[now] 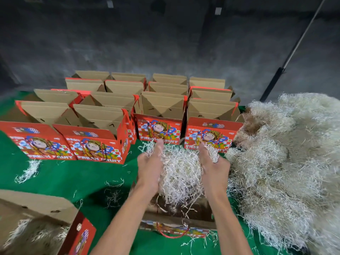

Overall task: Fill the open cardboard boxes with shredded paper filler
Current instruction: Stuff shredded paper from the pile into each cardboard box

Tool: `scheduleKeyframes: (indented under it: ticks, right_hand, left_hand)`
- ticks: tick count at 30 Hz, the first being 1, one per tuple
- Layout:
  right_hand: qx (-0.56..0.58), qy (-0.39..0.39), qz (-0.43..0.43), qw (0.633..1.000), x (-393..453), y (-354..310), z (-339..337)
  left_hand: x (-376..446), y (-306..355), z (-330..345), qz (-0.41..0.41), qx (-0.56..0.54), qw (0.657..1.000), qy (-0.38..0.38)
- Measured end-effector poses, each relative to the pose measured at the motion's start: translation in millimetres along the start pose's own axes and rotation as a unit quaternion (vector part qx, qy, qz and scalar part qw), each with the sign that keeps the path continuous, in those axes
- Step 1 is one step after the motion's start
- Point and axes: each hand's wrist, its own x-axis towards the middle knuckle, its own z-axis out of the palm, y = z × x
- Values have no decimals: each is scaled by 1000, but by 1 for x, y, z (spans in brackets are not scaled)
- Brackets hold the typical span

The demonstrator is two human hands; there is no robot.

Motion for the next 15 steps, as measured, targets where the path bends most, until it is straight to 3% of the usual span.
scheduleKeyframes:
  ticks: [5, 9, 13, 15]
  right_hand:
    - [-19, 1, -18, 1000, -8, -5, 11]
    - [65, 28, 7, 997, -2, -3, -5]
    - [12, 15, 15, 1000, -7, -2, 0]
    - [23, 59, 40, 997, 0, -3, -14]
  left_hand:
    - [-12, -19, 15, 10, -1, 1000, 3]
    - [-3, -3, 2, 13, -37, 998, 49]
    - [-19, -13, 6, 34, 1, 999, -1]
    - [-5, -5, -7, 4, -18, 999, 36]
